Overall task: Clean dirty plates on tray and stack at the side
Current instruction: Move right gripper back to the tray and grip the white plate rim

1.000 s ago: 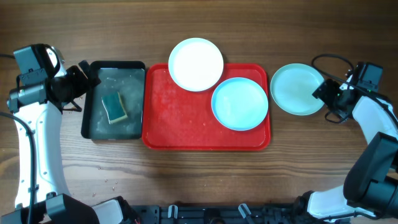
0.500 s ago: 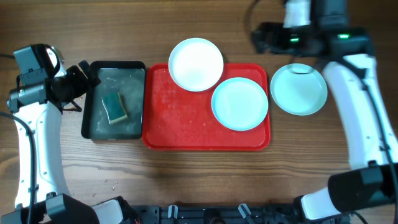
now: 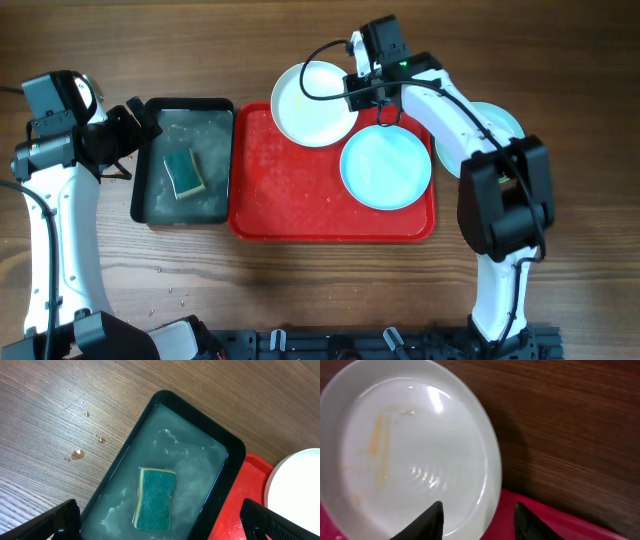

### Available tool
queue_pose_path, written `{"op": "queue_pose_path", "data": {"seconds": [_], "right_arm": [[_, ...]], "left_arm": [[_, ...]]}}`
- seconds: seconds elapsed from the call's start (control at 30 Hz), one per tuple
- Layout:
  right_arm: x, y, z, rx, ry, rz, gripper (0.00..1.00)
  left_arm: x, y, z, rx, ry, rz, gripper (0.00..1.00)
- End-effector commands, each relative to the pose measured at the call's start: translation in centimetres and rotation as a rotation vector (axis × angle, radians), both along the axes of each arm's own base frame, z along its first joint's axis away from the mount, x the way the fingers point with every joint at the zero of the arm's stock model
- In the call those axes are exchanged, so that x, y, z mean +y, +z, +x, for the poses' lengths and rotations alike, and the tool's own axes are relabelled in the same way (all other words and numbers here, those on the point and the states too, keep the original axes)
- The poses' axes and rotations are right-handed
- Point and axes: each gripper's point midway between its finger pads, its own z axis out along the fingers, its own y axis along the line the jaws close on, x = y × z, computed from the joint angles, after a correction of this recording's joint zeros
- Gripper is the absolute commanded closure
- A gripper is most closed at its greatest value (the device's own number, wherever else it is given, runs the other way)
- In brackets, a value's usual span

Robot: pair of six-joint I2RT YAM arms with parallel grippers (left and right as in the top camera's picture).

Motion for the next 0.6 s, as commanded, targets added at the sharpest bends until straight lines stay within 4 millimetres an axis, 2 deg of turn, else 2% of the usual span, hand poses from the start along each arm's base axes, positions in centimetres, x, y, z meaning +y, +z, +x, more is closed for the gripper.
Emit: {"op": "queue_pose_path", "data": {"seconds": [0.0, 0.1, 0.3, 0.4, 0.47, 0.57], "right_arm": [[-1.1, -1.4, 0.5, 0.011, -0.103, -0.034, 0.59], [-1.0, -1.6, 0.3, 0.020, -0.101, -0.029, 0.69], [-0.9, -2.2, 0.6, 0.016, -0.163, 0.011, 0.71], [-1.0, -3.2, 0.4, 0.008, -0.162, 0.015, 0.71], [-1.0, -3.7, 0.2, 0.010, -0.162, 0.013, 0.76], [-1.1, -4.0, 0.1, 0.008, -0.162, 0.015, 0.80]], "left_arm": [[0.0, 0.5, 0.3, -0.016, 0.001, -0.005, 0.00], [0.0, 0.5, 0.3, -0.016, 0.001, -0.005, 0.00], [0.0, 0.5, 0.3, -0.016, 0.001, -0.005, 0.00], [0.0, 0.5, 0.3, -0.016, 0.001, -0.005, 0.00], [0.0, 0.5, 0.3, -0.017, 0.001, -0.005, 0.00], [0.0, 0.5, 0.3, -0.016, 0.001, -0.005, 0.00]]}}
